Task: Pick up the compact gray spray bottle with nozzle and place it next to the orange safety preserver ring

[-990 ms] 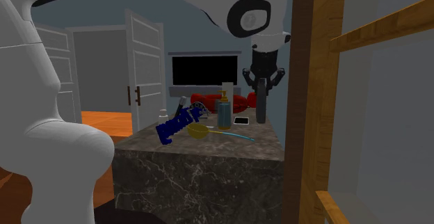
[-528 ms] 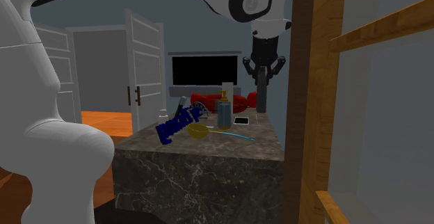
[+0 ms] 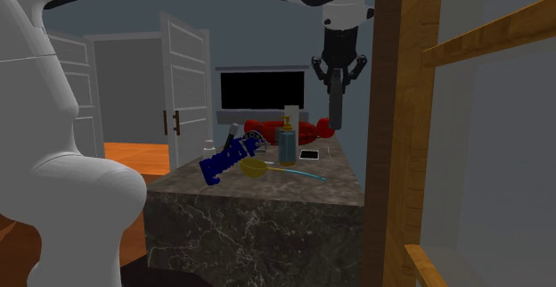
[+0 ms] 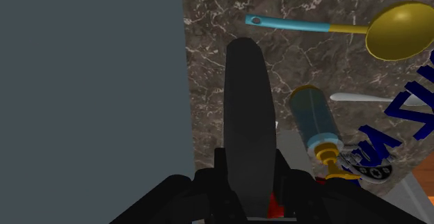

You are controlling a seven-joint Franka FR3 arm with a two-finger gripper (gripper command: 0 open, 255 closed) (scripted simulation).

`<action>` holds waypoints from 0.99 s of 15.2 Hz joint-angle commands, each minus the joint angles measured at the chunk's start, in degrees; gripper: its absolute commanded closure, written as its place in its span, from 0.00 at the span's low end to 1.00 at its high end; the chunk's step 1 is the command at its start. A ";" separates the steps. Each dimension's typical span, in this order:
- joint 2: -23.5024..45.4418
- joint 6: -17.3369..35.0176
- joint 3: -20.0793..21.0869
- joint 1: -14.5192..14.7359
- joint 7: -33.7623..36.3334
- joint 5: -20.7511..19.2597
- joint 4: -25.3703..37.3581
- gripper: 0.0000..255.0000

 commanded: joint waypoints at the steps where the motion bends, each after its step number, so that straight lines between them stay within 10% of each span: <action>1: 0.15 -1.48 0.12 0.08 0.61 -0.11 1.70 1.00; 15: 4.49 -12.53 -1.74 1.03 2.48 1.98 16.18 1.00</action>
